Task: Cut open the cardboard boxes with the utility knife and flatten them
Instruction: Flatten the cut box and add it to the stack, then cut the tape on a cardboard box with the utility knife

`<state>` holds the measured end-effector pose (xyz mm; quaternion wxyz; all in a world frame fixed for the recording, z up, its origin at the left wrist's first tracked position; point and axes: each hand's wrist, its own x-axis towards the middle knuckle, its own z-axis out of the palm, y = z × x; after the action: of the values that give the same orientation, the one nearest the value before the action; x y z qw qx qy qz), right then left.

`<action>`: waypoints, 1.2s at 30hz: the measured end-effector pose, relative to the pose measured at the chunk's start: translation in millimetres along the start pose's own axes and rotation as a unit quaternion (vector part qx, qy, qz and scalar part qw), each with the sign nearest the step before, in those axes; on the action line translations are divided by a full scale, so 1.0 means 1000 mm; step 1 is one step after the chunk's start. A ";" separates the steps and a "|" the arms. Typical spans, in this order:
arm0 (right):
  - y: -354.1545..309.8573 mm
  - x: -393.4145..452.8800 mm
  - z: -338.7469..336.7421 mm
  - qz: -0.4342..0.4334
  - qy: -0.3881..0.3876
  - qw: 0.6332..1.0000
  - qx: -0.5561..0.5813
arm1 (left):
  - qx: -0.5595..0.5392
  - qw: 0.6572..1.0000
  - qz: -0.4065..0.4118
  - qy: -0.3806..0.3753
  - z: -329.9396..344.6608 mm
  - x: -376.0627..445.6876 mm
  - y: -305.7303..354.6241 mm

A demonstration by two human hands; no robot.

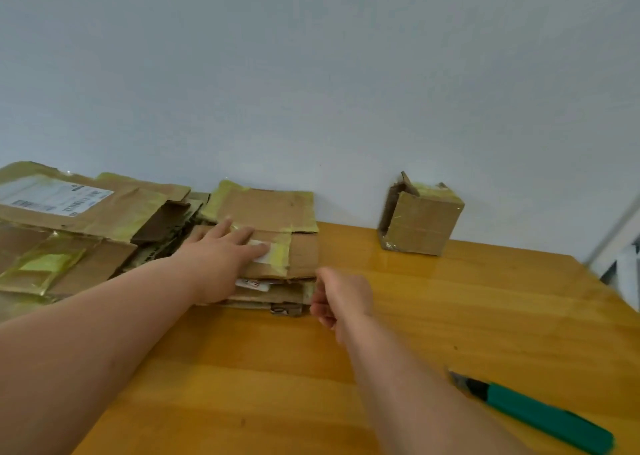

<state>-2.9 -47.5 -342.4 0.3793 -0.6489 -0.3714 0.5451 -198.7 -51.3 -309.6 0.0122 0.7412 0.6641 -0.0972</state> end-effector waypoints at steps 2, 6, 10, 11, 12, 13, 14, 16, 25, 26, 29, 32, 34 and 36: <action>-0.004 0.007 -0.010 -0.056 0.026 0.996 -0.058 | -0.019 1.000 -0.024 -0.001 -0.002 0.001 0.007; -0.018 0.019 -0.033 -0.150 0.070 0.973 -0.163 | -0.052 0.983 -0.040 0.169 -0.028 0.010 0.035; -0.032 0.036 -0.065 -0.207 0.110 0.948 -0.218 | -0.147 0.960 -0.019 0.238 -0.056 0.031 0.074; -0.036 0.043 -0.072 -0.222 0.128 0.936 -0.242 | -0.168 0.957 -0.008 0.235 -0.059 0.038 0.082; -0.041 0.050 -0.080 -0.236 0.154 0.920 -0.271 | -0.188 0.956 0.003 0.223 -0.062 0.046 0.091; -0.046 0.057 -0.087 -0.249 0.182 0.903 -0.299 | -0.202 0.957 0.012 0.207 -0.064 0.055 0.100; -0.052 0.064 -0.094 -0.263 0.206 0.885 -0.325 | -0.206 0.960 0.018 0.190 -0.065 0.063 0.108; -0.065 0.079 -0.107 -0.291 0.238 0.849 -0.372 | -0.205 0.964 0.023 0.169 -0.065 0.080 0.122; -0.088 0.153 -0.119 -0.307 0.236 0.771 -0.505 | -0.193 0.966 0.002 0.174 -0.049 0.132 0.152; -0.089 0.154 -0.120 -0.328 0.263 0.764 -0.489 | -0.183 0.968 0.000 0.170 -0.047 0.135 0.153; -0.089 0.152 -0.122 -0.390 0.309 0.743 -0.449 | -0.193 0.965 0.006 0.176 -0.042 0.137 0.159; -0.087 0.143 -0.128 -0.421 0.320 0.752 -0.393 | -0.260 0.950 0.017 0.172 -0.040 0.136 0.164; -0.088 0.132 -0.135 -0.424 0.321 0.768 -0.355 | -0.271 0.947 0.025 0.172 -0.041 0.131 0.168; -0.090 0.117 -0.145 -0.413 0.314 0.796 -0.313 | -0.252 0.952 0.032 0.169 -0.043 0.122 0.171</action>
<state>149.6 84.3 -294.5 0.4405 -0.6528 -0.6148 -0.0430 -12.2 55.0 -306.1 0.0896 0.7407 0.6350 0.2002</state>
